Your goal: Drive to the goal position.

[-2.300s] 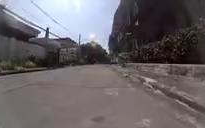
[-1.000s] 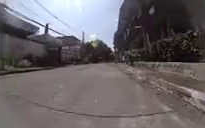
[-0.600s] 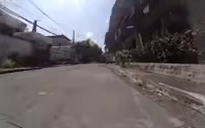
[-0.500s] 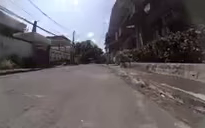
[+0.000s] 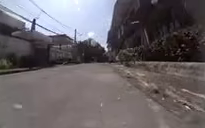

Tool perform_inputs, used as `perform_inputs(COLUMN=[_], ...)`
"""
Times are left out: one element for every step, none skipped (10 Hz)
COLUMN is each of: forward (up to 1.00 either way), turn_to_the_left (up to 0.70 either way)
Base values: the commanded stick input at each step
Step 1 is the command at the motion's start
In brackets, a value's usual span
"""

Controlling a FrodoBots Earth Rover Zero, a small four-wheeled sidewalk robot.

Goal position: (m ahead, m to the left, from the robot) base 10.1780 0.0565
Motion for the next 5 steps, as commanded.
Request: perform_inputs(forward=[1.00,1.00,1.00,1.00,1.00], turn_to_the_left=[0.00,0.00,0.00,0.00,0.00])
